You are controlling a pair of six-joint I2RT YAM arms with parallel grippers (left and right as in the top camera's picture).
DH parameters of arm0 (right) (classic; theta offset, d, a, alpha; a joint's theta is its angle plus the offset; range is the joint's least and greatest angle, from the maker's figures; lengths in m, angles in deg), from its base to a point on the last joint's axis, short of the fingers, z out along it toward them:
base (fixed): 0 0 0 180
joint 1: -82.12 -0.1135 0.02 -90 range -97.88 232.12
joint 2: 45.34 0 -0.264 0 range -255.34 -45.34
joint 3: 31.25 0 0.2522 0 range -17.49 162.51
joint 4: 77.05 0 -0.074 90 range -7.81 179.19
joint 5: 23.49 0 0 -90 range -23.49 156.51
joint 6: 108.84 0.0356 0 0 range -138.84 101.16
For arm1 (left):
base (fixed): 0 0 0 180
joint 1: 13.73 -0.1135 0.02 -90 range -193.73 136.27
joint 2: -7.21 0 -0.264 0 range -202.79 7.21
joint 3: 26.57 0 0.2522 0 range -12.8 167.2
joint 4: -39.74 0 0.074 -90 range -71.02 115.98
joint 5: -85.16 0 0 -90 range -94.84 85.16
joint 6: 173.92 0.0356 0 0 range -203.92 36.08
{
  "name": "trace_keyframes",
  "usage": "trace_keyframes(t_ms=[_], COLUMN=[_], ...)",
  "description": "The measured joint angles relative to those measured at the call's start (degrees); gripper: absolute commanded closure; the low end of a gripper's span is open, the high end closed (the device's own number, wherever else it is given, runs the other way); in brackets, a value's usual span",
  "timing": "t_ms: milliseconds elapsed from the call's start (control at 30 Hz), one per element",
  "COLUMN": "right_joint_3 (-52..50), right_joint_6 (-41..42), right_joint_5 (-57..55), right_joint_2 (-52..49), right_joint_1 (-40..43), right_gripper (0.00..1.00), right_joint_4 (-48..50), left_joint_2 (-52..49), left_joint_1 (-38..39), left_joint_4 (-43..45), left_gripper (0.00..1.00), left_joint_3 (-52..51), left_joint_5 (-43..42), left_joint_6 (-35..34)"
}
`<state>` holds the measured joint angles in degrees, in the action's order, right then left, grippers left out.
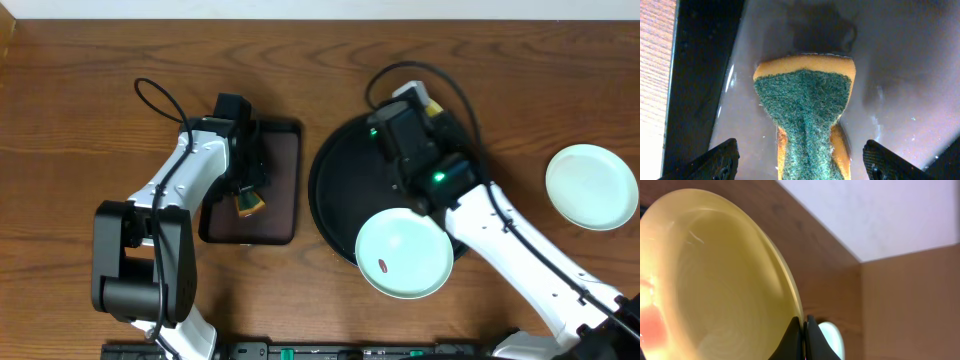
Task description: Clean dirty plates on tray and stack at the side
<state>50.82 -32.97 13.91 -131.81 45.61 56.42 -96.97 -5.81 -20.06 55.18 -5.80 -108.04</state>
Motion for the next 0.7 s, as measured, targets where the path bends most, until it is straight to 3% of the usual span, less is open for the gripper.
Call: trace_keyframes(t_ms=[333, 700], right_joint_3=[0.00, 0.00], right_joint_6=[-9.53, -12.22], right_joint_5=[-11.56, -14.34], right_joint_2=[0.00, 0.00], right_joint_1=[-9.33, -11.37], right_gripper=[0.99, 0.99], right_joint_4=[2.01, 2.38], left_joint_2=[0.00, 0.00], left_joint_1=[0.00, 0.00], left_joint_4=[0.00, 0.00], left_gripper=[0.20, 0.20], left_joint_3=[0.00, 0.00], left_joint_5=[0.02, 0.02], left_joint_6=[0.00, 0.00])
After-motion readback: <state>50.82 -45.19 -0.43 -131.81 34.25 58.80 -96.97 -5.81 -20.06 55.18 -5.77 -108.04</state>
